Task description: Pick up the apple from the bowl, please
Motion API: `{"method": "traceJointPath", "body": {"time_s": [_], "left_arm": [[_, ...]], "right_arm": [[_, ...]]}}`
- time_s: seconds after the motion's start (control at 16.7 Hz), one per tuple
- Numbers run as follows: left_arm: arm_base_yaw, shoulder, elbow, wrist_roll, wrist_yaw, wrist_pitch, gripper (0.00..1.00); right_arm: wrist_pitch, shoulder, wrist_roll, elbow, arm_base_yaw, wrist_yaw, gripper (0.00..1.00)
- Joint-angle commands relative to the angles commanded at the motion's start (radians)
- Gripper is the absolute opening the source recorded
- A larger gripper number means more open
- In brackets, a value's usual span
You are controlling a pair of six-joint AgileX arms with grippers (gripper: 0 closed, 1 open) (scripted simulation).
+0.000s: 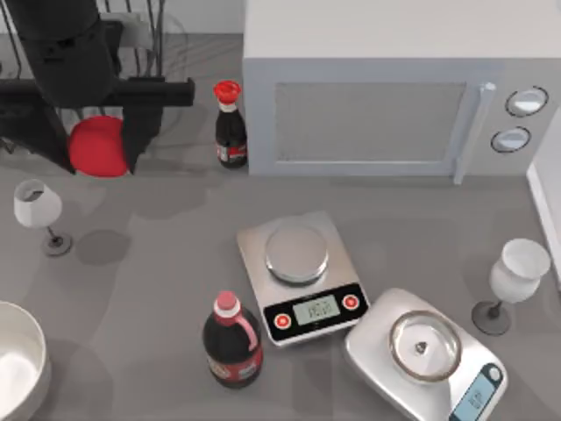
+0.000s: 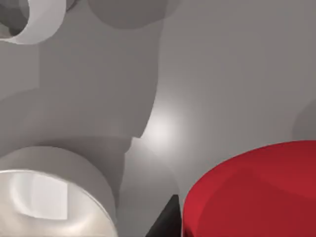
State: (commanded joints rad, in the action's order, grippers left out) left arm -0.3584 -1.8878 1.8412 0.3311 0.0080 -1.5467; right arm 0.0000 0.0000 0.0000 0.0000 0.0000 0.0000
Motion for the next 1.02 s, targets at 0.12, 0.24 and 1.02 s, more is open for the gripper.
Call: {"method": "traceJointPath", "body": {"time_s": [0.12, 0.24, 1.02], "left_arm": [[-0.087, -0.088, 0.045, 0.087, -0.004, 0.05, 0.0], [-0.134, -0.135, 0.07, 0.134, -0.006, 0.085, 0.0], [-0.137, -0.164, -0.173, 0.138, -0.006, 0.37, 0.0]], "right_arm": [[0.0, 0.0, 0.0, 0.0, 0.0, 0.0, 1.0], [0.0, 0.0, 0.0, 0.0, 0.0, 0.0, 1.0], [0.0, 0.0, 0.0, 0.0, 0.0, 0.0, 1.0]]}}
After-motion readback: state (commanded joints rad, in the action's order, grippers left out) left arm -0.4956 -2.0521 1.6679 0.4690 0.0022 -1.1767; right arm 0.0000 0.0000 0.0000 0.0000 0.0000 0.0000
